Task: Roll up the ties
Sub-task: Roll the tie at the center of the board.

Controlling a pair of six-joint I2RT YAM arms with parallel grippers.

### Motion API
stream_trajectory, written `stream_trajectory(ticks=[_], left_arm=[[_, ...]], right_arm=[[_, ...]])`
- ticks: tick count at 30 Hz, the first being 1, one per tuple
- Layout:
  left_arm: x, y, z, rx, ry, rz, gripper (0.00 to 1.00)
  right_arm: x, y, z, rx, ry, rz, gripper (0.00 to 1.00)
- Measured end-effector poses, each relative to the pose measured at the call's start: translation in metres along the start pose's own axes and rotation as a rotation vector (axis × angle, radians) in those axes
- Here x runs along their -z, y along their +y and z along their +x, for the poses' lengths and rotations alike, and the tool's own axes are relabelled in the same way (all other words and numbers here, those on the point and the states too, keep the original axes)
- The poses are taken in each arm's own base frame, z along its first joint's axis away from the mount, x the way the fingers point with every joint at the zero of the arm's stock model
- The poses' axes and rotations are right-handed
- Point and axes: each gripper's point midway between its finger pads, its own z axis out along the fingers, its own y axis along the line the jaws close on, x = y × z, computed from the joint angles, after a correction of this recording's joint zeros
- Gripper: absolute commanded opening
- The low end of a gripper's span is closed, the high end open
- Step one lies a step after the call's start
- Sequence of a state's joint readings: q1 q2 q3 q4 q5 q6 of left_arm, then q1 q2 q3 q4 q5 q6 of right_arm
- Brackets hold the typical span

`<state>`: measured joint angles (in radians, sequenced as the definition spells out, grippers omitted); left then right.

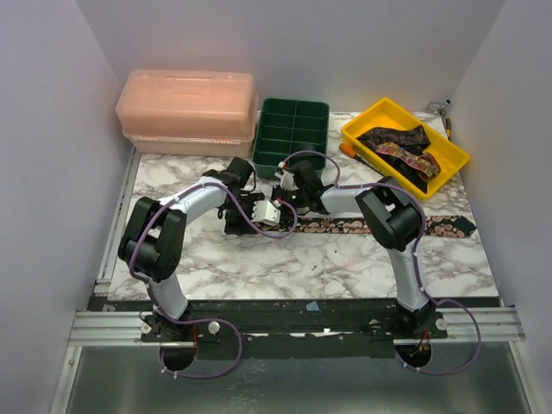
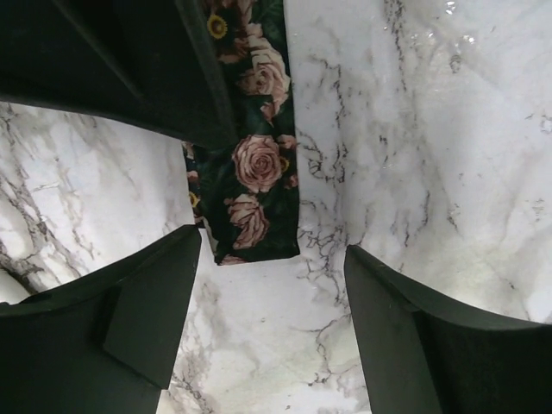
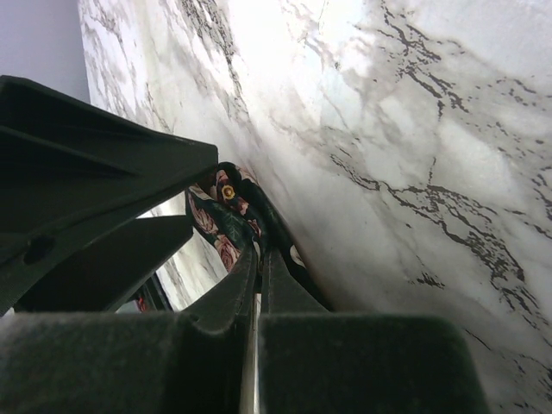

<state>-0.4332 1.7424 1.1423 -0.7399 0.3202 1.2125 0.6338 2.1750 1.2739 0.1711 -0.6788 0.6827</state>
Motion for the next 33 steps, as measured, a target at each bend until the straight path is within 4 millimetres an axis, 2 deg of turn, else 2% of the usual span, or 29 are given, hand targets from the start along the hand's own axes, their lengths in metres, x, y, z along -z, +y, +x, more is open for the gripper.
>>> stream_trajectory(ticks=[2,6,8,16,23,25,28,33], left_arm=[[0.000,-0.003,0.001,0.005,0.004,0.011,0.70],[0.002,-0.003,0.000,0.028,0.007,0.011,0.48],[0.003,-0.001,0.000,0.038,0.011,0.003,0.41],[0.003,0.006,-0.003,0.070,0.003,-0.011,0.32],[0.010,0.011,-0.026,0.080,-0.063,-0.006,0.30],[0.011,0.012,-0.032,0.074,-0.073,-0.007,0.29],[0.011,0.012,-0.041,0.060,-0.081,-0.003,0.26],[0.006,0.009,-0.046,0.056,-0.084,0.020,0.23]], right_arm=[[0.000,0.000,0.000,-0.002,0.000,0.000,0.01],[0.000,0.001,0.001,-0.005,0.002,-0.006,0.01],[0.000,0.001,0.001,-0.005,0.001,-0.009,0.01],[0.000,0.001,0.004,-0.004,-0.002,-0.021,0.01],[0.001,0.002,0.004,-0.005,0.000,-0.025,0.02],[0.001,0.002,0.004,-0.011,0.002,-0.027,0.05],[0.001,0.003,0.004,-0.019,0.003,-0.030,0.15],[0.011,0.001,0.003,-0.053,0.007,-0.040,0.25]])
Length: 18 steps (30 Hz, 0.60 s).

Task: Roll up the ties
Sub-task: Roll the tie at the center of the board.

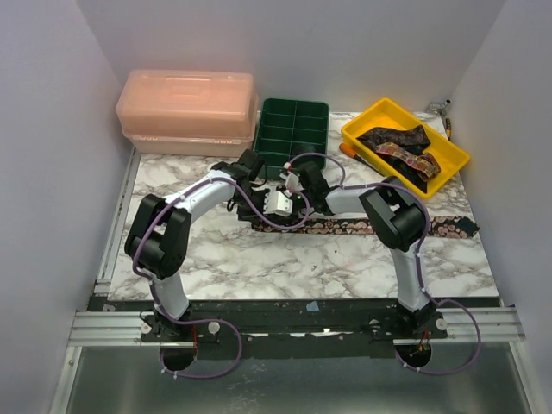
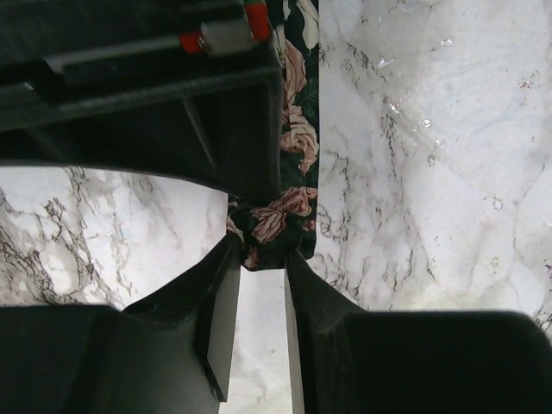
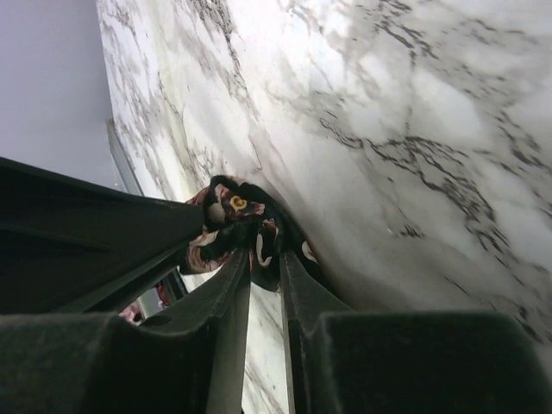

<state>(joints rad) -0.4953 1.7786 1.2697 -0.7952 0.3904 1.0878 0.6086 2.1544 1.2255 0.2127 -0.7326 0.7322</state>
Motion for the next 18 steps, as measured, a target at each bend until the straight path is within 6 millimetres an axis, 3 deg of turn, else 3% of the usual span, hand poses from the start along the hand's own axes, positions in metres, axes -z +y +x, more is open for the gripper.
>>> stream_trajectory(ticks=[6,12,18], left_arm=[[-0.003,-0.001,0.001,0.003,0.001,0.011,0.22],[-0.002,0.001,-0.003,0.001,0.000,0.011,0.21],[0.001,0.003,-0.008,0.000,-0.007,0.009,0.21]], right_arm=[[0.025,0.001,0.002,-0.040,0.014,-0.013,0.26],[0.027,0.003,0.008,-0.047,0.027,-0.026,0.08],[0.022,0.004,0.006,-0.061,0.020,-0.042,0.02]])
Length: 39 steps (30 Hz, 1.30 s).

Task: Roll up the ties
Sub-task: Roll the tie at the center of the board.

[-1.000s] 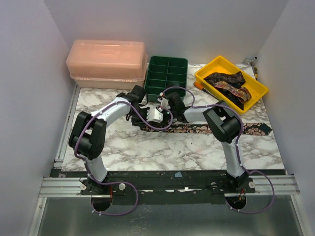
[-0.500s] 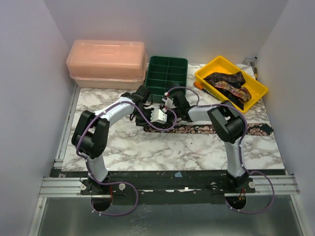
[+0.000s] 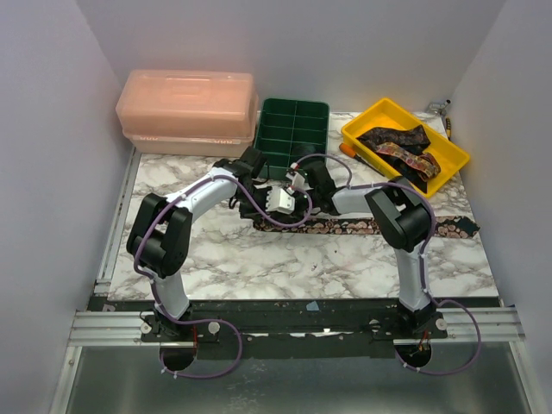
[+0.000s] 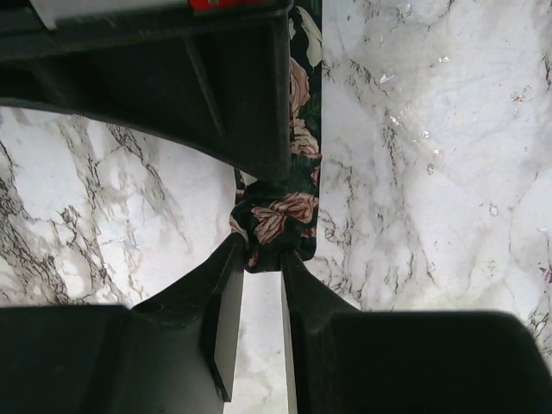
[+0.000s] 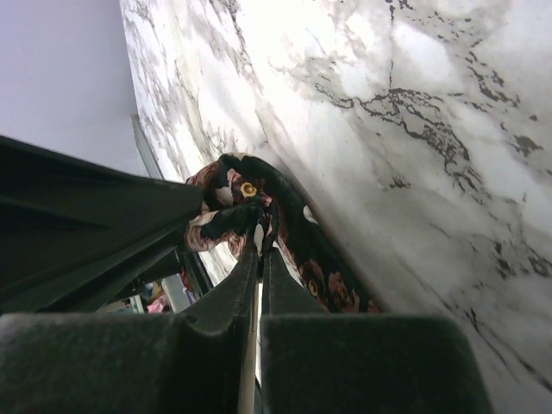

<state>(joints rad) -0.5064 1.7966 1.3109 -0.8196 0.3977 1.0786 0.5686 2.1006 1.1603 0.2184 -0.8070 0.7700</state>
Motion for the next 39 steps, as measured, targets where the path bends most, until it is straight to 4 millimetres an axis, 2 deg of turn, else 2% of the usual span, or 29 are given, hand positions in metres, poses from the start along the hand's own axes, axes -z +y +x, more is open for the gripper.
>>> stream_trajectory(ticks=[7,12,20,22,26,34,39], left_arm=[[0.000,-0.006,-0.003,0.014,-0.017,0.026,0.19],[-0.004,-0.007,-0.008,0.009,-0.015,0.042,0.19],[-0.007,-0.009,-0.011,0.005,-0.013,0.050,0.19],[-0.008,-0.009,-0.012,0.009,-0.015,0.047,0.19],[-0.012,-0.012,-0.015,0.002,-0.012,0.046,0.19],[-0.015,-0.012,-0.011,0.007,0.005,0.035,0.19],[-0.017,-0.012,-0.010,0.017,0.010,0.037,0.19]], right_arm=[[-0.018,-0.003,0.001,-0.001,0.014,-0.001,0.01],[-0.019,-0.007,0.000,0.016,0.004,0.017,0.06],[-0.015,-0.008,-0.001,0.017,-0.014,0.034,0.05],[-0.015,-0.008,-0.001,0.010,-0.016,0.035,0.09],[-0.012,-0.009,-0.002,-0.021,-0.022,0.037,0.24],[0.005,-0.009,-0.009,-0.067,-0.044,0.036,0.28],[0.017,-0.008,-0.006,-0.092,-0.036,0.020,0.37]])
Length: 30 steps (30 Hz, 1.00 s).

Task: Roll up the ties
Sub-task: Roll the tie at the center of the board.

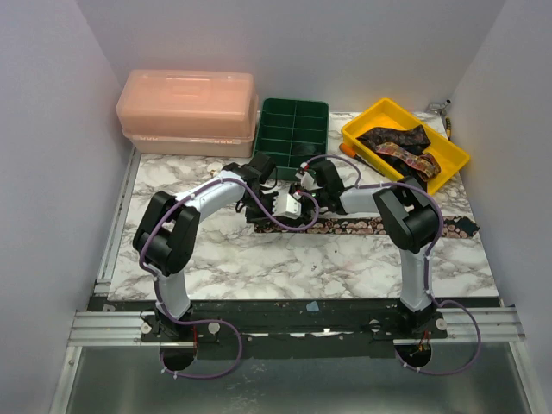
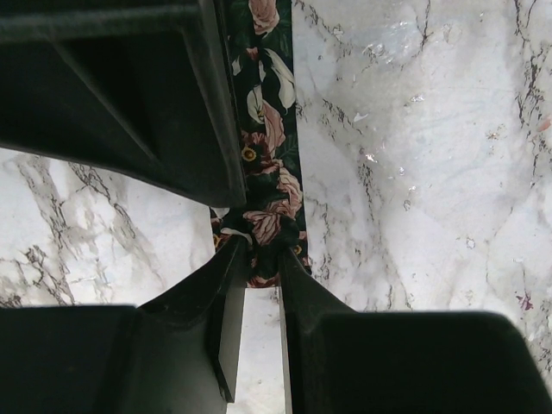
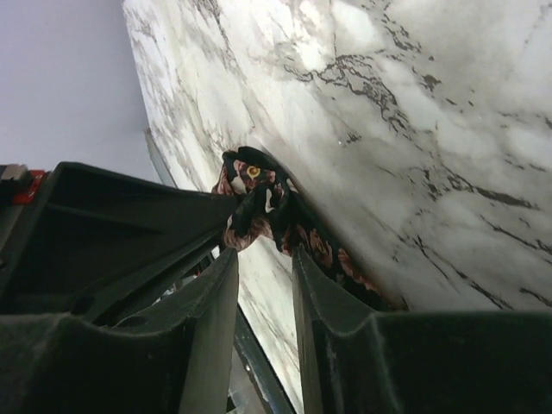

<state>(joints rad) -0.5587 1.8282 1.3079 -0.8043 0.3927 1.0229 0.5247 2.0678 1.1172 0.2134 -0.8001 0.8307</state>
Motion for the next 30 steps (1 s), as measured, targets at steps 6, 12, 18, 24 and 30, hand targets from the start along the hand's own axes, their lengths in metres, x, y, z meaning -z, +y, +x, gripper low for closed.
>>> stream_trajectory(ticks=[6,12,18,24,30], left_arm=[[-0.005,0.000,0.002,0.014,0.006,0.011,0.19],[-0.005,0.005,-0.001,0.030,0.004,0.008,0.19],[-0.003,0.010,-0.006,0.041,-0.003,-0.002,0.17],[-0.002,0.012,-0.008,0.048,-0.003,-0.002,0.17],[-0.001,0.013,-0.009,0.049,-0.003,-0.002,0.16]], right_arm=[[0.006,0.003,0.006,-0.025,0.009,-0.033,0.42],[0.004,0.010,0.003,-0.027,-0.002,-0.068,0.41],[-0.004,0.004,0.005,-0.035,0.009,-0.069,0.40],[-0.007,0.007,0.005,-0.025,0.005,-0.083,0.37],[-0.009,0.012,0.002,-0.028,-0.004,-0.115,0.18]])
